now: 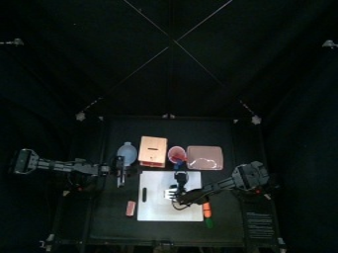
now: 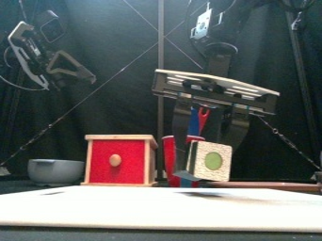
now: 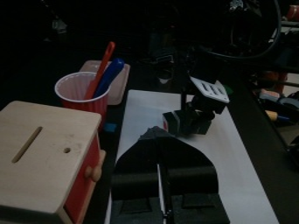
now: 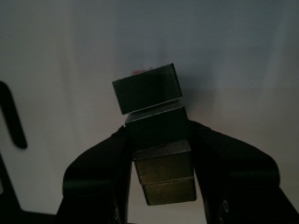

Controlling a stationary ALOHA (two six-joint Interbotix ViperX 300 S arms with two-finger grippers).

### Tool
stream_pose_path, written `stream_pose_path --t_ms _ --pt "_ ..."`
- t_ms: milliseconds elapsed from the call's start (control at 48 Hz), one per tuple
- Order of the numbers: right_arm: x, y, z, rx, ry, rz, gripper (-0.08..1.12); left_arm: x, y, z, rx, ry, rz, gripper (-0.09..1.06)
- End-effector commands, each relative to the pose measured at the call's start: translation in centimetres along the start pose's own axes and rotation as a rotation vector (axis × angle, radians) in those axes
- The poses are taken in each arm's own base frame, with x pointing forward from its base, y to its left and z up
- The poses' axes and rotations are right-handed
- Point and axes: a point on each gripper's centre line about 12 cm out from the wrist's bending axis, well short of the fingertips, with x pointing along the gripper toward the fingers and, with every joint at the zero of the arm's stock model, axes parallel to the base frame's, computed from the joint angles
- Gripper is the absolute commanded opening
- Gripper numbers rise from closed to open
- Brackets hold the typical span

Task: Place sushi on board then cut the sushi with the knife then place the pieces on the plate
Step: Pick knife at handle with right hand

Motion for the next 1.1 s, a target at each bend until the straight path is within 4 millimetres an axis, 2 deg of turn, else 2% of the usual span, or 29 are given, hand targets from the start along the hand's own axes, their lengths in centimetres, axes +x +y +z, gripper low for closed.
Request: stream_pose_path --t_ms 21,146,354,604,667,833,1104 --pt "-1.0 0.9 0.2 0.013 0.003 0.025 0.57 0.1 0.0 0.6 0.003 -0.019 0.002 -0.03" --pt "-0.5 0.9 0.0 0.005 -0.011 0.013 0.65 0.1 0.1 0.6 0.001 -0.019 0.004 -0.03" --pt "-0.3 0.9 0.0 0.002 -0.014 0.008 0.88 0.1 0.0 0.6 0.002 -0.019 0.002 -0.03" --pt "-1.2 1.0 0.3 -0.014 -0.017 0.021 0.91 0.1 0.1 0.4 -0.001 -0.003 0.003 -0.03" --pt "-2.0 1.0 0.7 -0.022 -0.03 0.035 0.91 0.1 0.1 0.3 -0.002 0.003 0.005 -0.03" --pt "-5.6 1.4 2.1 -0.087 -0.065 0.144 0.91 0.1 0.1 0.4 -0.002 0.004 0.005 -0.03" --pt "-10.1 1.4 3.6 -0.439 -0.049 0.221 0.91 0.1 0.1 0.4 -0.011 0.004 0.006 -0.03"
